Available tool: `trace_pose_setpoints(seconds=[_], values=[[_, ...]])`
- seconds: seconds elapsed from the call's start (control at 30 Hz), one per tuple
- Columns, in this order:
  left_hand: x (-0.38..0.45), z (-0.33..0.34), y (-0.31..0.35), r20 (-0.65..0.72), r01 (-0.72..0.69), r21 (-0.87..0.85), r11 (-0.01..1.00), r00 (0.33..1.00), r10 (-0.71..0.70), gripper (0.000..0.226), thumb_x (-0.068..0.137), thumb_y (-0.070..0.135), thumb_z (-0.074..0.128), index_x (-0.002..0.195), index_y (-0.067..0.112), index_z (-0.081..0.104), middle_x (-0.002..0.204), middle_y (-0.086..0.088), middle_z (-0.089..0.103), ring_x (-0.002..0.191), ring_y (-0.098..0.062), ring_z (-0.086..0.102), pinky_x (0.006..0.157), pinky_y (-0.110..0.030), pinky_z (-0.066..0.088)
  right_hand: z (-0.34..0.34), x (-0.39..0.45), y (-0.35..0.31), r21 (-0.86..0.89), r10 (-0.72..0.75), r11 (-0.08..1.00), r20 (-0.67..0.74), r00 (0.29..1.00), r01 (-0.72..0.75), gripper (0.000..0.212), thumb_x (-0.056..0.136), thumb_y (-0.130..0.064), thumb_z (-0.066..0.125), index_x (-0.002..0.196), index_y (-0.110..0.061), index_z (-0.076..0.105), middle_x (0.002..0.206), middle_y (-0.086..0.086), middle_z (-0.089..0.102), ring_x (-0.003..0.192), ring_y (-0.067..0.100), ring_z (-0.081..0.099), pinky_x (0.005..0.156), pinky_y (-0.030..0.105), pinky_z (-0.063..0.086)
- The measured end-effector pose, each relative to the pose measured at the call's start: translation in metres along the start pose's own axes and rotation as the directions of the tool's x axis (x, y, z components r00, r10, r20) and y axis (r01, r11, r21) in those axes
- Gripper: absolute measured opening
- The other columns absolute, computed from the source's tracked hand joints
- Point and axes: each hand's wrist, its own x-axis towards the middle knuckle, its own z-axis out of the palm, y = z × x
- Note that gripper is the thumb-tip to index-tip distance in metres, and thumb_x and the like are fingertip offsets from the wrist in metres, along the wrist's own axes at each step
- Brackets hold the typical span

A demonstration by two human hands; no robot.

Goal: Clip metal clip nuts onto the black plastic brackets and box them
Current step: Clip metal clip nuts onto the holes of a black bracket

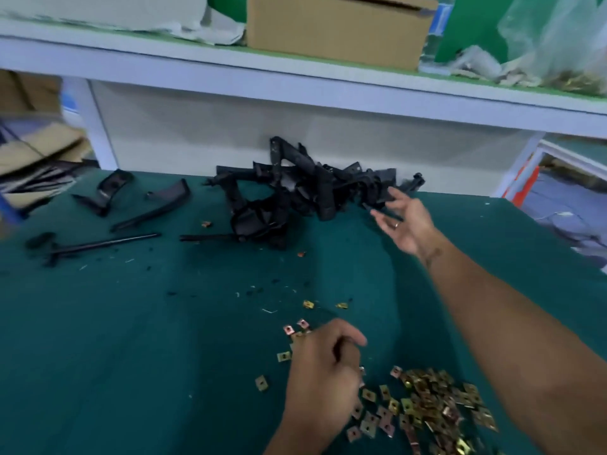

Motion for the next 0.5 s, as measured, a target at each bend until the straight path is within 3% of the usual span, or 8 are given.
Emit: trace_pose_setpoints(seconds=[0.17, 0.27, 0.4, 0.5], values=[[0.003, 0.001, 0.0, 0.007, -0.053, 0.038, 0.998, 0.999, 0.053, 0.023, 0.091, 0.026, 0.044, 0.083, 0.031, 0.065, 0.05, 0.012, 0.05, 0.041, -0.009, 0.038, 0.041, -0.023, 0.025, 0.003, 0.043, 0.002, -0.004, 0.071, 0.997, -0.062, 0.996, -0.072, 0.039, 0.1, -0.005, 0.047, 0.135, -0.017, 0.057, 0.133, 0.006, 0.057, 0.104, 0.031, 0.072, 0.09, 0.034, 0.061], [0.003, 0.001, -0.003, 0.017, -0.042, 0.04, 0.998, 0.999, 0.042, 0.023, 0.091, 0.028, 0.042, 0.083, 0.032, 0.064, 0.049, 0.013, 0.05, 0.04, -0.009, 0.037, 0.04, -0.023, 0.024, -0.004, 0.046, 0.004, -0.058, 0.078, 0.995, -0.07, 0.994, -0.083, 0.042, 0.099, -0.003, 0.047, 0.138, -0.016, 0.056, 0.139, 0.004, 0.056, 0.1, 0.026, 0.075, 0.078, 0.03, 0.061], [0.002, 0.001, -0.003, 0.037, -0.026, 0.023, 0.999, 0.999, 0.025, 0.026, 0.095, 0.02, 0.044, 0.085, 0.032, 0.064, 0.047, 0.012, 0.05, 0.037, -0.009, 0.036, 0.04, -0.02, 0.024, -0.011, 0.022, -0.003, -0.05, -0.038, 0.998, -0.138, 0.99, 0.031, 0.047, 0.097, 0.001, 0.044, 0.137, -0.017, 0.062, 0.142, 0.004, 0.058, 0.093, 0.021, 0.078, 0.075, 0.027, 0.058], [0.002, 0.0, -0.004, 0.026, -0.022, 0.042, 0.999, 0.999, 0.021, 0.029, 0.102, 0.01, 0.047, 0.089, 0.028, 0.066, 0.049, 0.011, 0.052, 0.038, -0.008, 0.037, 0.041, -0.019, 0.026, -0.018, -0.024, -0.005, 0.0, -0.062, 0.998, -0.086, 0.994, 0.062, 0.046, 0.097, -0.002, 0.044, 0.136, -0.017, 0.064, 0.143, 0.004, 0.058, 0.1, 0.023, 0.076, 0.08, 0.027, 0.056]])
